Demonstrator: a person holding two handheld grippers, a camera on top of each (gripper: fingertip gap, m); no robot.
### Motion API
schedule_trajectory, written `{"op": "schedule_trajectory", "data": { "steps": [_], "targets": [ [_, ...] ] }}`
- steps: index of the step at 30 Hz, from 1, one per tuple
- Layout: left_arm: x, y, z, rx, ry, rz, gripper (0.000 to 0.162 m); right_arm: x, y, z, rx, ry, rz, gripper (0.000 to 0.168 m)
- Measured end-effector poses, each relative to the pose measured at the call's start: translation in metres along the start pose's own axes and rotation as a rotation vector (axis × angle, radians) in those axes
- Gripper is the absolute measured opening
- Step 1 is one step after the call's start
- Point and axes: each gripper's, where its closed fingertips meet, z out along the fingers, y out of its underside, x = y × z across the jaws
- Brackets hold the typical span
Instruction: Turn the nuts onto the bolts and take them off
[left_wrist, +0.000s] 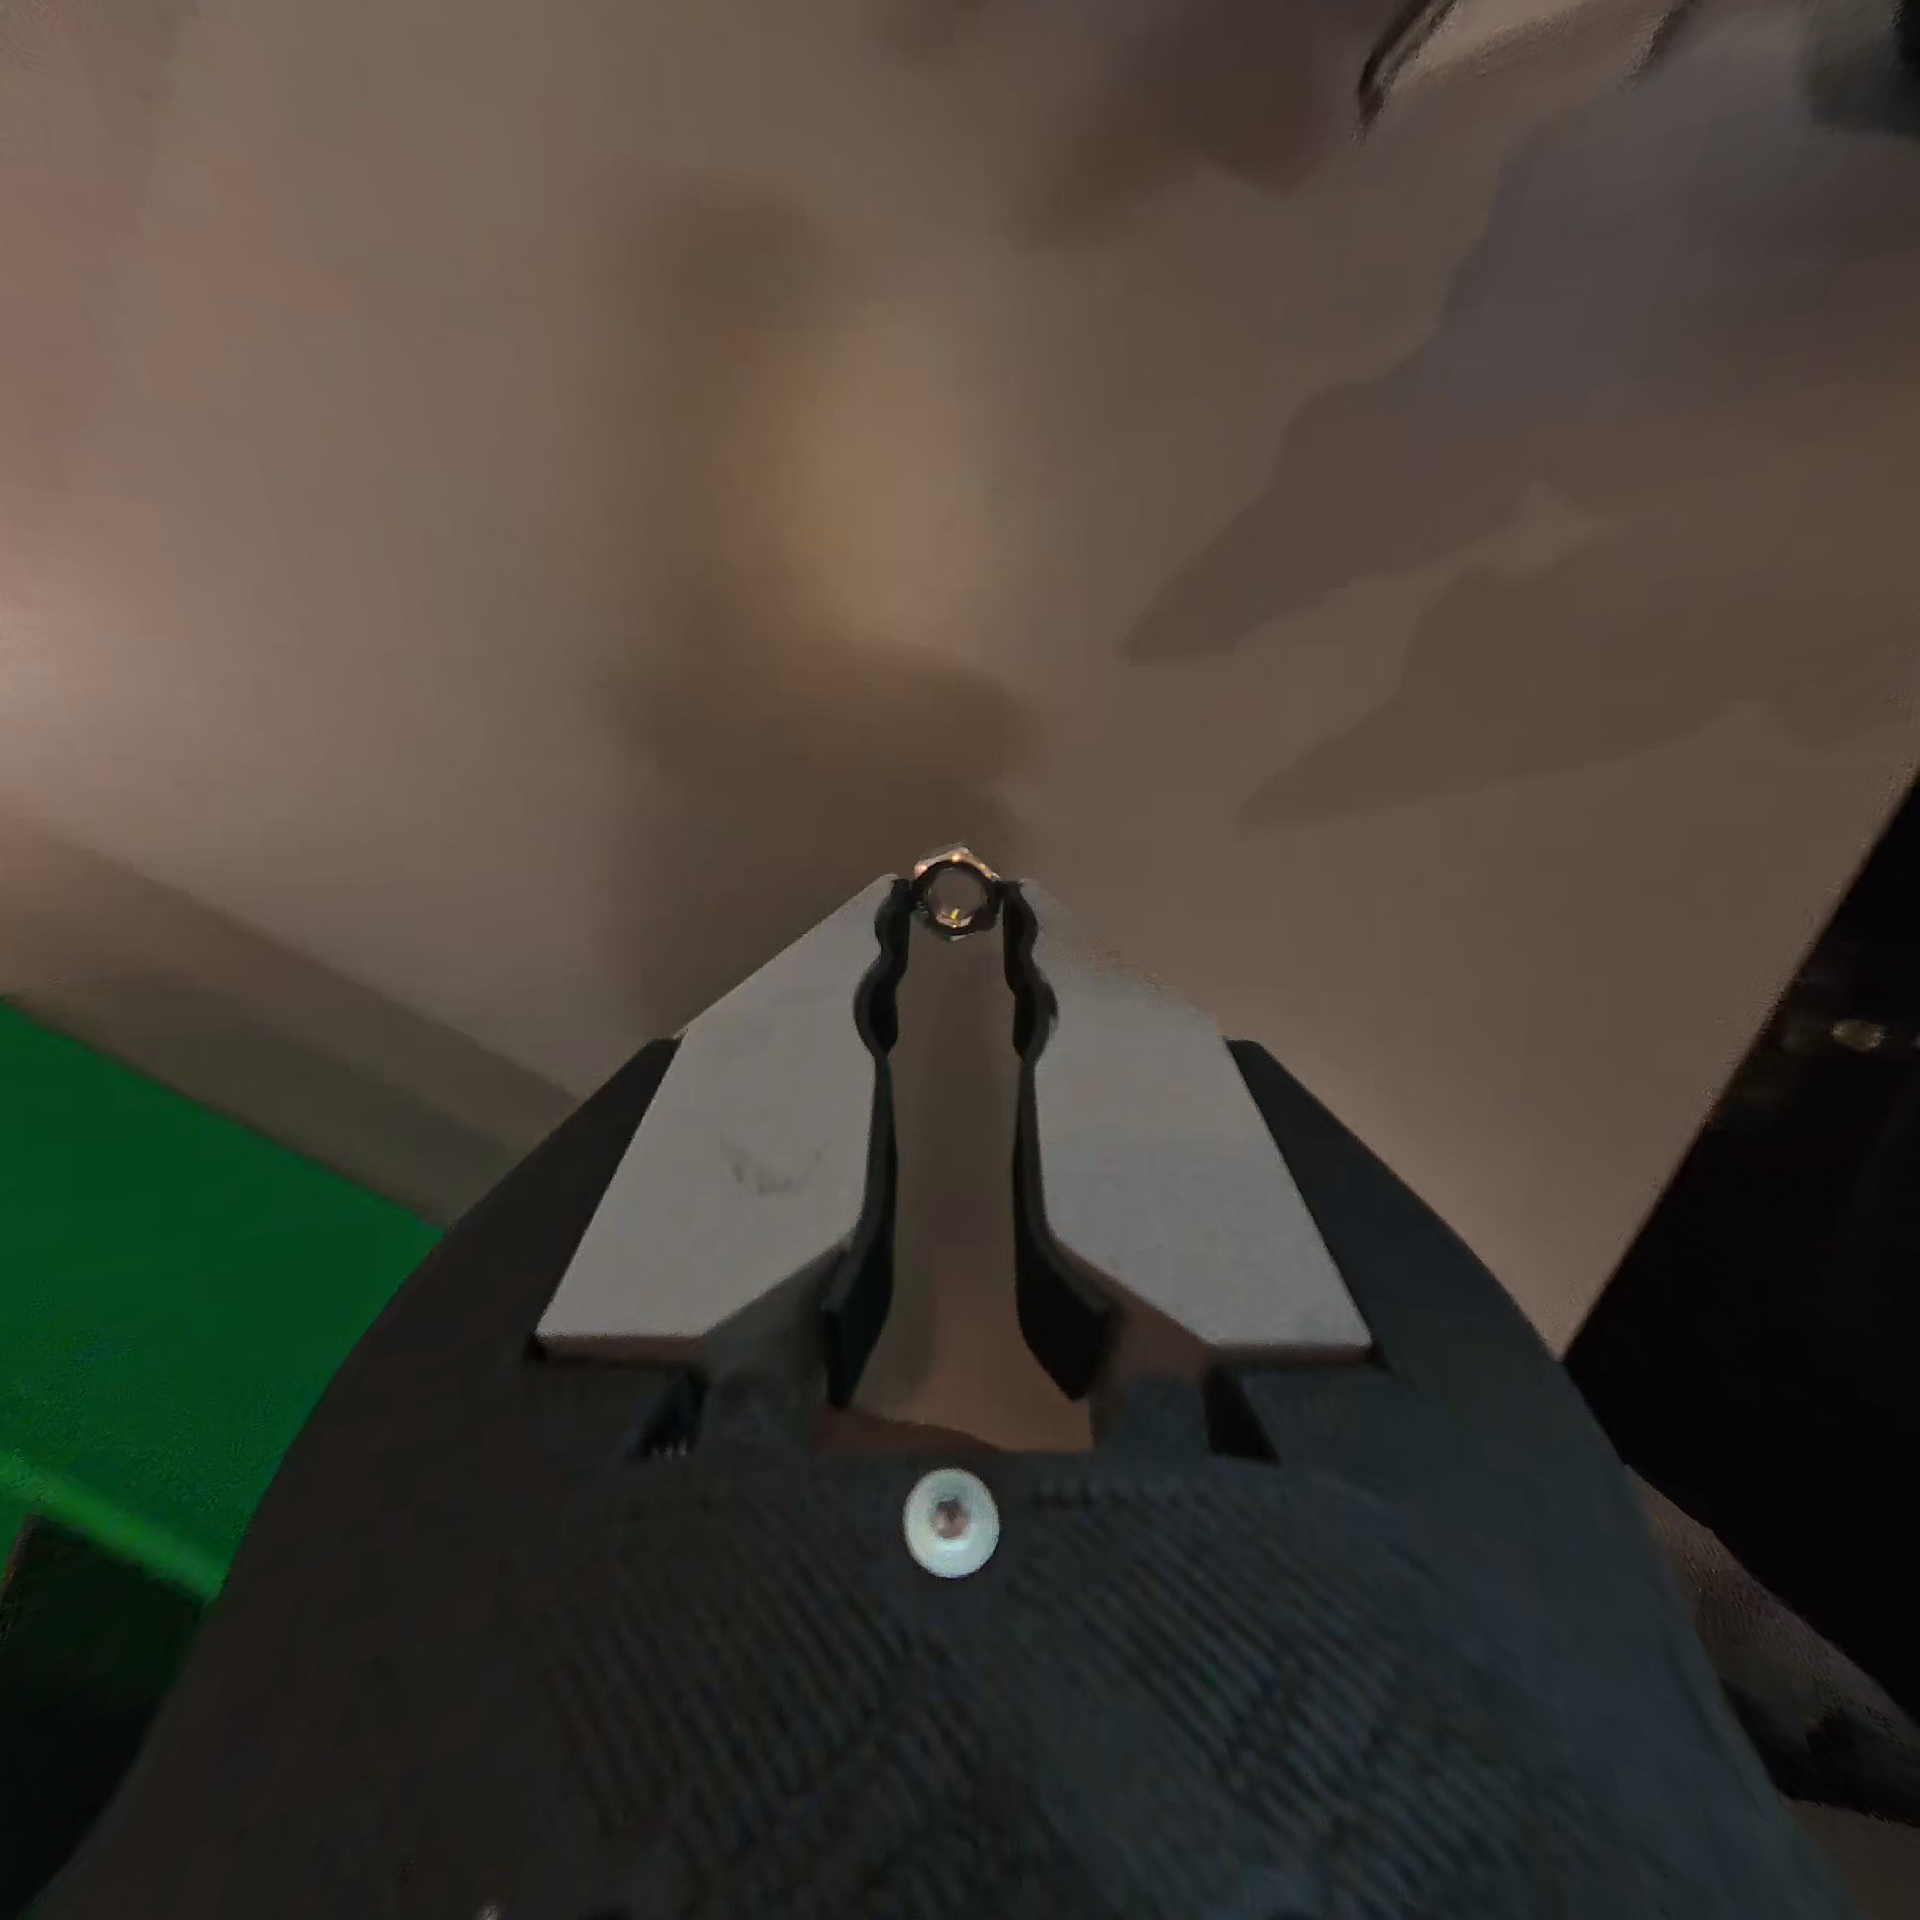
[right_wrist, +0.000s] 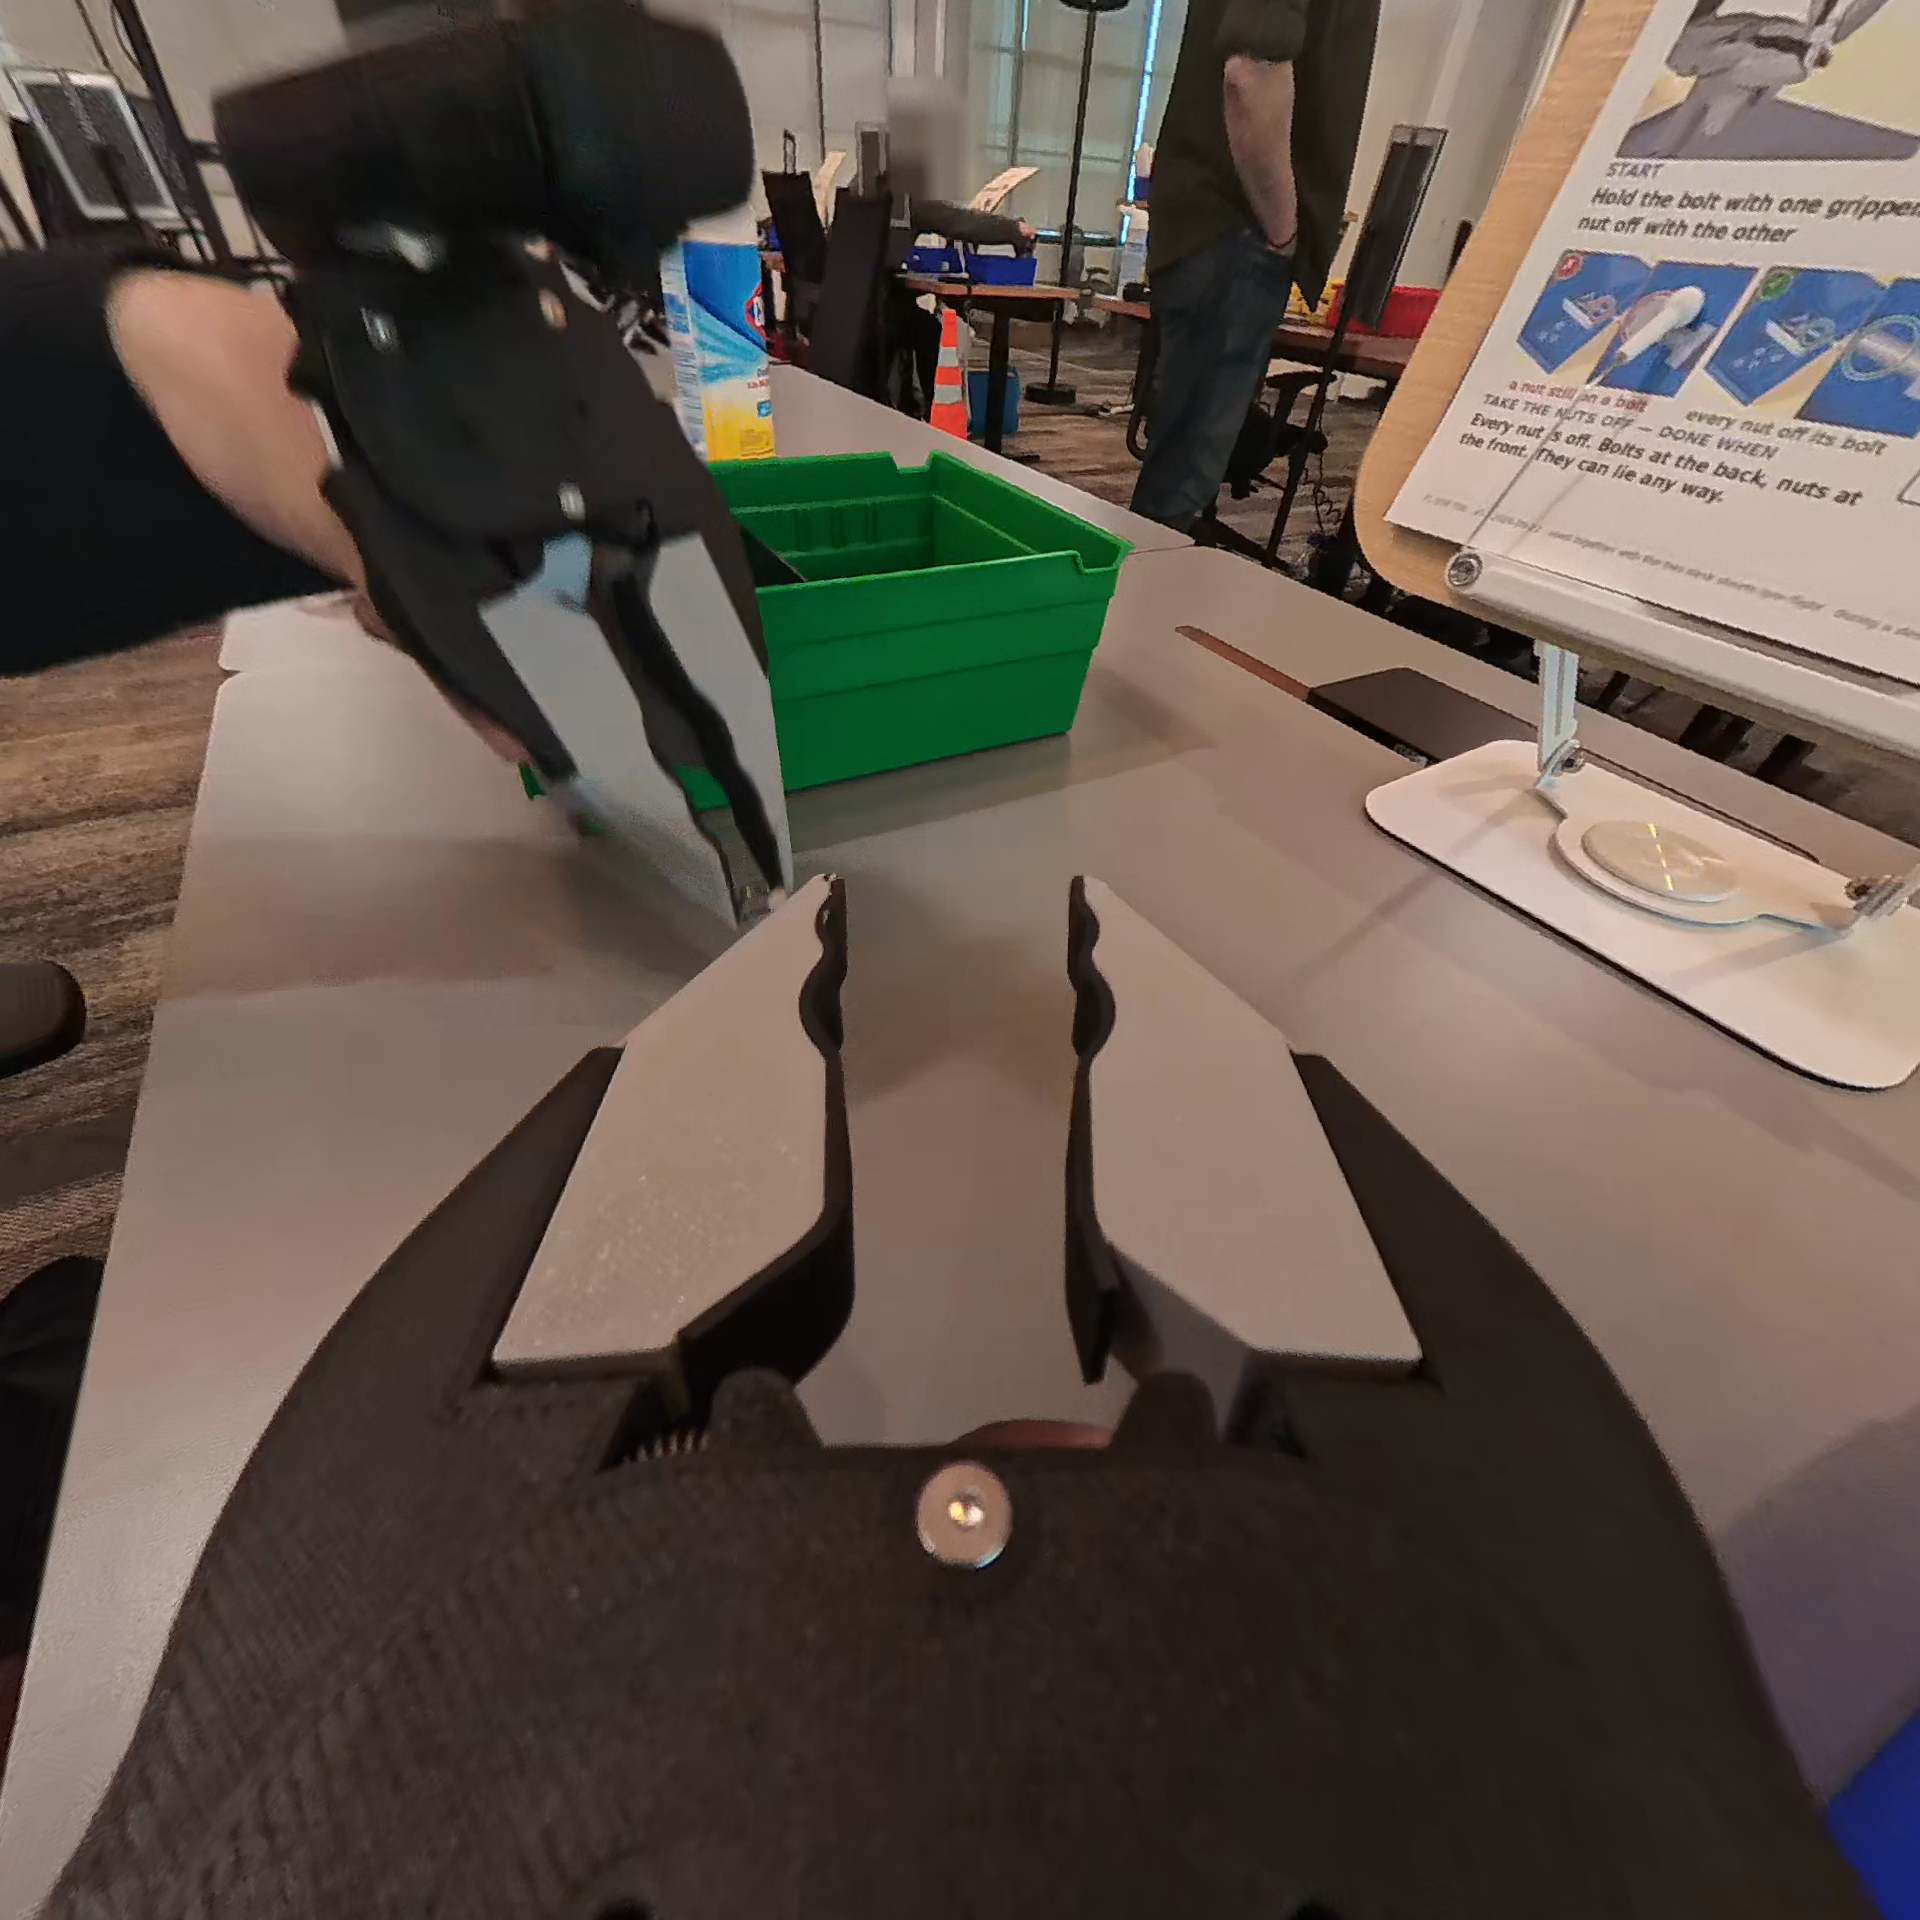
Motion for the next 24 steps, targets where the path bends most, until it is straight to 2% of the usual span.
{"op": "schedule_trajectory", "data": {
  "steps": [5, 15, 17, 20, 24],
  "targets": [
    [0.011, 0.012, 0.034, -0.068, 0.077, -0.024, 0.016, 0.001, 0.003, 0.001, -0.017, 0.002, 0.002, 0.04],
    [0.01, 0.009, 0.023, -0.027, 0.062, -0.039, 0.023, -0.001, 0.0, 0.0, -0.015, 0.005, -0.016, 0.04],
    [0.007, 0.0, 0.008, 0.022, 0.056, -0.036, 0.025, 0.0, -0.001, -0.001, -0.01, 0.012, -0.017, 0.04],
    [-0.017, -0.022, -0.034, 0.157, 0.007, -0.061, 0.025, 0.003, -0.003, -0.003, 0.003, 0.021, -0.009, 0.04],
    [-0.103, -0.026, -0.101, 0.266, -0.199, -0.168, 0.025, 0.005, -0.004, -0.004, 0.013, 0.023, 0.008, 0.04]
  ]
}}
